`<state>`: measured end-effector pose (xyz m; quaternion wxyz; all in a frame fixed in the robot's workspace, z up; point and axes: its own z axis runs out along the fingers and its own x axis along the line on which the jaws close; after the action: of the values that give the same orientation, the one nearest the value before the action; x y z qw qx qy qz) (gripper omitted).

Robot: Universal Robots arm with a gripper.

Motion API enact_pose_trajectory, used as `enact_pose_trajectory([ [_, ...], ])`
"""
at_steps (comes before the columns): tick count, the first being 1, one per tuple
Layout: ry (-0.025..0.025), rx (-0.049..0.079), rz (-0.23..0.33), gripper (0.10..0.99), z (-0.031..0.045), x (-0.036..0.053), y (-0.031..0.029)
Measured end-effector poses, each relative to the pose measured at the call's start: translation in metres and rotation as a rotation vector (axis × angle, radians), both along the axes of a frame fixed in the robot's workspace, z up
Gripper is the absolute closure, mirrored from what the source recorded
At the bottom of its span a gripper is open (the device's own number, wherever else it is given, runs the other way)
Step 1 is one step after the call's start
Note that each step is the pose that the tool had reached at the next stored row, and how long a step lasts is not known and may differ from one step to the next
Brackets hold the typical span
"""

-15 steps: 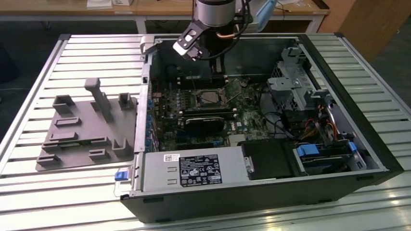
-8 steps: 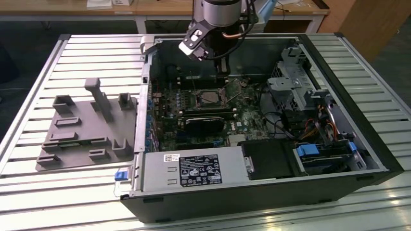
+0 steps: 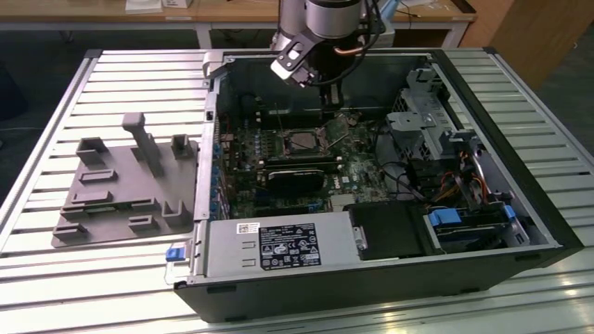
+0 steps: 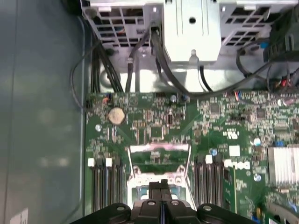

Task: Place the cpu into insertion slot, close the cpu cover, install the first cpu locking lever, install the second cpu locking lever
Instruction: 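Close the cpu cover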

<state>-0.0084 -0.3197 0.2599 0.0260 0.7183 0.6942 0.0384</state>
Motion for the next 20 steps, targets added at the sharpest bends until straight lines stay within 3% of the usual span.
enact_pose_trajectory([
  [16,0.001,0.0,0.0,0.98,0.0,0.0473,0.0],
  [20,0.0018,0.0,0.0,0.98,-0.0009,0.0554,0.0],
])
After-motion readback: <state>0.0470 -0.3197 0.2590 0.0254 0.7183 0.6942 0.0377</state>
